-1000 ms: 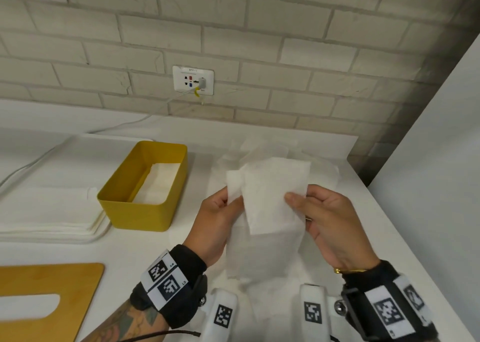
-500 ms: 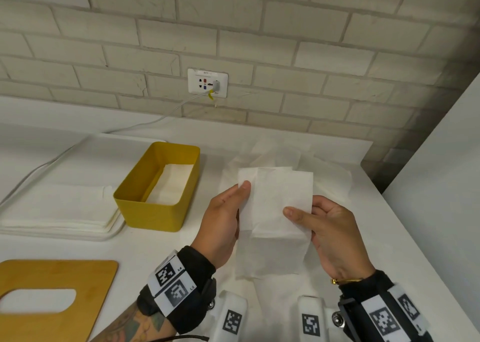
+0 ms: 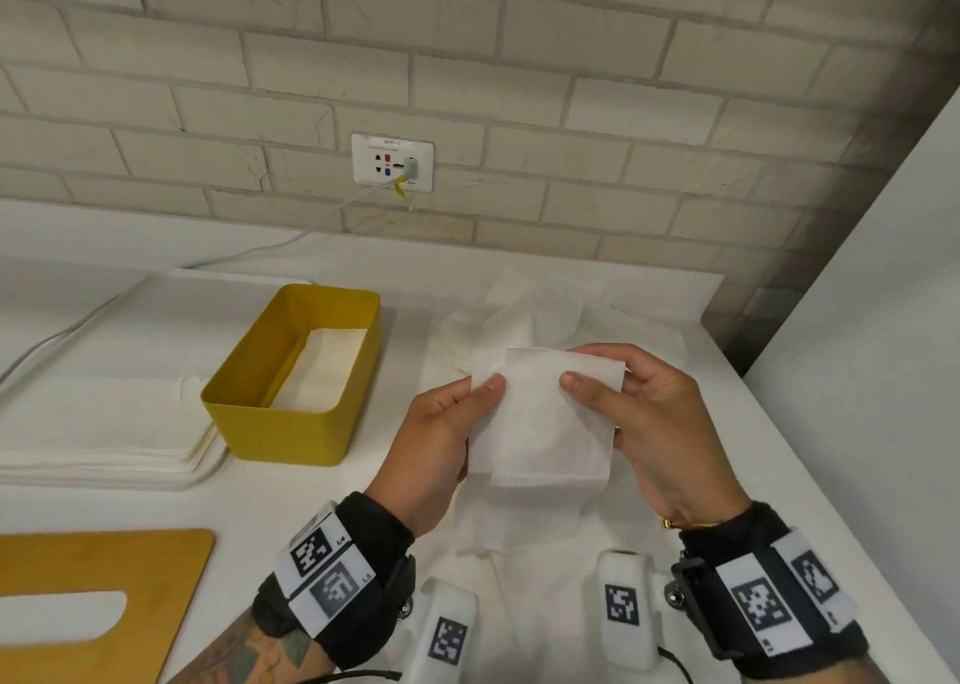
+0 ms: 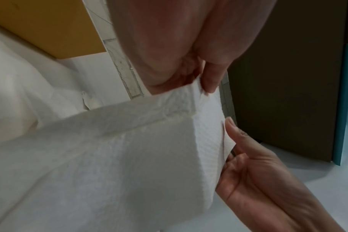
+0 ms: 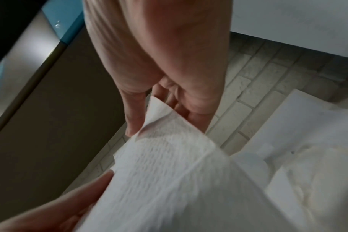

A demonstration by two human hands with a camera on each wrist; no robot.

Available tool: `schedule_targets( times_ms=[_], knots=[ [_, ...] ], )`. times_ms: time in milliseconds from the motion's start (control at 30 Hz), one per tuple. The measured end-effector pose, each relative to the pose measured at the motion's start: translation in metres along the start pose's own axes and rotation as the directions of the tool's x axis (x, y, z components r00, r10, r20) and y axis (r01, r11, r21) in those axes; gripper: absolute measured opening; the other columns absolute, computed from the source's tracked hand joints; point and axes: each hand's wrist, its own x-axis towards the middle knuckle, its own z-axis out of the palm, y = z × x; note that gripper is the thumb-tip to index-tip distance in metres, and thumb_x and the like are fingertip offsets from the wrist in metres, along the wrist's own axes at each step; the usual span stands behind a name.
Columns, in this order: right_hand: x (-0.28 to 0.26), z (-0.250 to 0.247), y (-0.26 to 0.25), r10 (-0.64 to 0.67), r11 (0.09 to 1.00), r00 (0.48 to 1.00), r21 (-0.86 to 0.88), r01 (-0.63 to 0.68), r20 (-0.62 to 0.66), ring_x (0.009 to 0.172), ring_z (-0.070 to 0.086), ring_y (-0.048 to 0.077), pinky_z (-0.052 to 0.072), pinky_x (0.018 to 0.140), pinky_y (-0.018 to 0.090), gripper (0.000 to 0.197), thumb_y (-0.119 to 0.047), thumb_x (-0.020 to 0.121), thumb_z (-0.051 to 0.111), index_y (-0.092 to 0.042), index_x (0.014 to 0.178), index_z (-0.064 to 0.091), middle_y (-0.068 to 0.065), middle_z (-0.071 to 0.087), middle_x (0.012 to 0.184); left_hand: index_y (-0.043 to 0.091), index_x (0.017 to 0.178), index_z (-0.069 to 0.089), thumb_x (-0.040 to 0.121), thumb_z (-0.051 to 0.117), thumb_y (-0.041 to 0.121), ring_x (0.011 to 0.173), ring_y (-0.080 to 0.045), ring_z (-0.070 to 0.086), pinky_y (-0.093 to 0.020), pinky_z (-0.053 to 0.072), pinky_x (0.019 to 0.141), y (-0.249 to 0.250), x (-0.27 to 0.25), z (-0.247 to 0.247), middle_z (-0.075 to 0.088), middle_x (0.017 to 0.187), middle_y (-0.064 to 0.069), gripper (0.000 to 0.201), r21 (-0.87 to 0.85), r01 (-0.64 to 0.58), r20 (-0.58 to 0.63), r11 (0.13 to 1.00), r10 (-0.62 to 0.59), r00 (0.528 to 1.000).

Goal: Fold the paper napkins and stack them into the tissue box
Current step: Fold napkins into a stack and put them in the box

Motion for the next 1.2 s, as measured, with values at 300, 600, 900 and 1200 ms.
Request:
schedule_targets(
  times_ms=[300,600,900,1200],
  knots=[
    [0.021,0.007,-0.022,-0.142,0.856,0.964,-0.462,0.233,0.223,0.097,0.067,-0.003,0.051,0.087,0.011,0.017,-0.021,0.081,0.084,-0.024,0.097,0.079,-0.015,0.076,0.097,-0.003,0.113,0.072,0.101,0.056,0.021,0.101,-0.031,0.074,-0.033,0.06,0.085,0.008,0.004,0.003,0.076,0.11,-0.018,0.031,0.059,-0.004,0.032,0.998,0.002,0.999],
    [0.034,0.015,-0.021,-0.119,0.877,0.973,-0.439,0.197,0.198,0.09,0.071,0.011,0.057,0.09,0.029,0.012,-0.016,0.079,0.085,-0.019,0.089,0.079,-0.008,0.076,0.089,0.003,0.109,0.075,0.103,0.055,0.02,0.097,-0.027,0.075,-0.032,0.06,0.081,0.015,0.008,0.0,0.077,0.11,-0.016,0.026,0.084,0.013,0.021,0.996,-0.014,1.0],
    [0.034,0.017,-0.012,-0.075,0.891,0.976,-0.426,0.157,0.202,0.092,0.071,0.013,0.057,0.094,0.036,0.016,-0.015,0.083,0.083,-0.022,0.097,0.078,-0.005,0.076,0.091,0.006,0.107,0.075,0.102,0.056,0.019,0.096,-0.025,0.075,-0.033,0.059,0.082,0.011,0.007,-0.004,0.077,0.109,-0.013,0.024,0.081,0.048,0.0,0.996,-0.048,0.999],
    [0.027,0.01,-0.019,-0.175,0.862,0.956,-0.433,0.264,0.235,0.102,0.069,0.007,0.053,0.101,0.042,0.007,-0.017,0.089,0.076,-0.023,0.092,0.074,-0.008,0.076,0.1,0.001,0.12,0.07,0.103,0.054,0.021,0.102,-0.029,0.073,-0.036,0.058,0.082,0.015,0.008,-0.009,0.076,0.115,-0.015,0.03,0.019,0.079,-0.034,0.997,-0.079,0.996]
  ],
)
